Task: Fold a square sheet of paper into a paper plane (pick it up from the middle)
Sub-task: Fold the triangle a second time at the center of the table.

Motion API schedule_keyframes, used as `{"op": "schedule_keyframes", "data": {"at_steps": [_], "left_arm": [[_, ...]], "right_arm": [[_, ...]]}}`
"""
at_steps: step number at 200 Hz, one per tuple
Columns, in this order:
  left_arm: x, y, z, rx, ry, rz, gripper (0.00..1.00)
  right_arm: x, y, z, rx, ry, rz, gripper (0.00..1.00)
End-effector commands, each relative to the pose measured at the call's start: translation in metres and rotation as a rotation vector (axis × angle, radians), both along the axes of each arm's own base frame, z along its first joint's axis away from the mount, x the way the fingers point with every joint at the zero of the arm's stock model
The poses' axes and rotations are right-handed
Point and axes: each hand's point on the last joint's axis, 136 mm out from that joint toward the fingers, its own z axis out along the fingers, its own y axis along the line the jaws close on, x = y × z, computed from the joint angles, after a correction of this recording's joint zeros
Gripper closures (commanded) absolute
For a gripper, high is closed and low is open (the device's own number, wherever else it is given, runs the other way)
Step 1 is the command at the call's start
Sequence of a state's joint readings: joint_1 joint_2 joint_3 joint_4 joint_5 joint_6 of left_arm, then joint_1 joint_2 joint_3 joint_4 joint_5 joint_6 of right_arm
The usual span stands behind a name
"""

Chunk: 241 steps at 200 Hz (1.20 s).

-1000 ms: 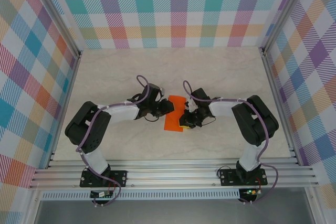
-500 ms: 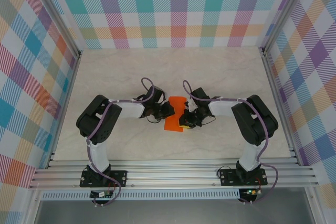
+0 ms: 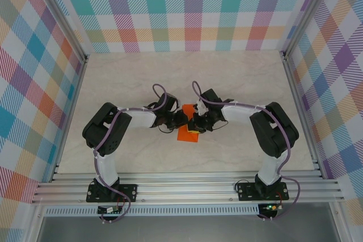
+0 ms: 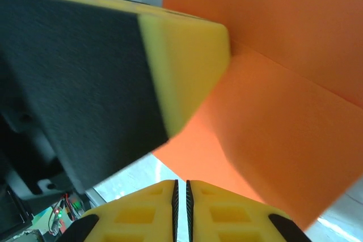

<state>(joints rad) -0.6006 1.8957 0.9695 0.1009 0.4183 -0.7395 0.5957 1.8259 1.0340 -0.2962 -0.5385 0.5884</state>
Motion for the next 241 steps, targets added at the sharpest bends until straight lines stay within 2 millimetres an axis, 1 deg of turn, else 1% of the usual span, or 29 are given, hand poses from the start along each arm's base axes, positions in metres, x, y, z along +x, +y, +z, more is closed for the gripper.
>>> {"op": "schedule_keyframes", "data": {"at_steps": [1,28,54,75,93,109,135,169,196,241], "left_arm": [[-0.007,0.008,-0.019,0.049,0.046,0.009,0.88],[-0.008,0.008,-0.019,0.049,0.049,0.009,0.88],[-0.009,0.009,-0.019,0.054,0.048,0.009,0.88],[-0.009,0.009,-0.020,0.054,0.049,0.008,0.89],[-0.010,0.011,-0.022,0.062,0.051,0.010,0.89],[-0.010,0.013,-0.025,0.075,0.056,0.016,0.89],[-0.014,0.021,-0.038,0.123,0.081,0.031,0.91],[-0.016,0.025,-0.047,0.137,0.098,0.046,0.91],[-0.016,0.025,-0.047,0.136,0.097,0.050,0.92],[-0.017,0.024,-0.046,0.131,0.099,0.043,0.92]], "right_arm": [[0.003,0.004,-0.012,-0.031,0.029,-0.002,0.86],[0.003,0.004,-0.030,-0.050,0.065,-0.007,0.86],[-0.002,-0.011,-0.043,-0.138,0.073,-0.012,0.86],[-0.009,-0.017,-0.044,-0.153,0.077,-0.008,0.86],[-0.016,-0.027,-0.048,-0.186,0.083,-0.012,0.86],[-0.023,-0.029,-0.046,-0.176,0.088,-0.004,0.86],[-0.035,-0.029,-0.044,-0.143,0.108,0.015,0.85],[-0.047,-0.037,-0.045,-0.144,0.121,0.015,0.84],[-0.058,-0.045,-0.049,-0.155,0.140,0.012,0.84],[-0.076,-0.064,-0.056,-0.203,0.154,0.006,0.84]]}}
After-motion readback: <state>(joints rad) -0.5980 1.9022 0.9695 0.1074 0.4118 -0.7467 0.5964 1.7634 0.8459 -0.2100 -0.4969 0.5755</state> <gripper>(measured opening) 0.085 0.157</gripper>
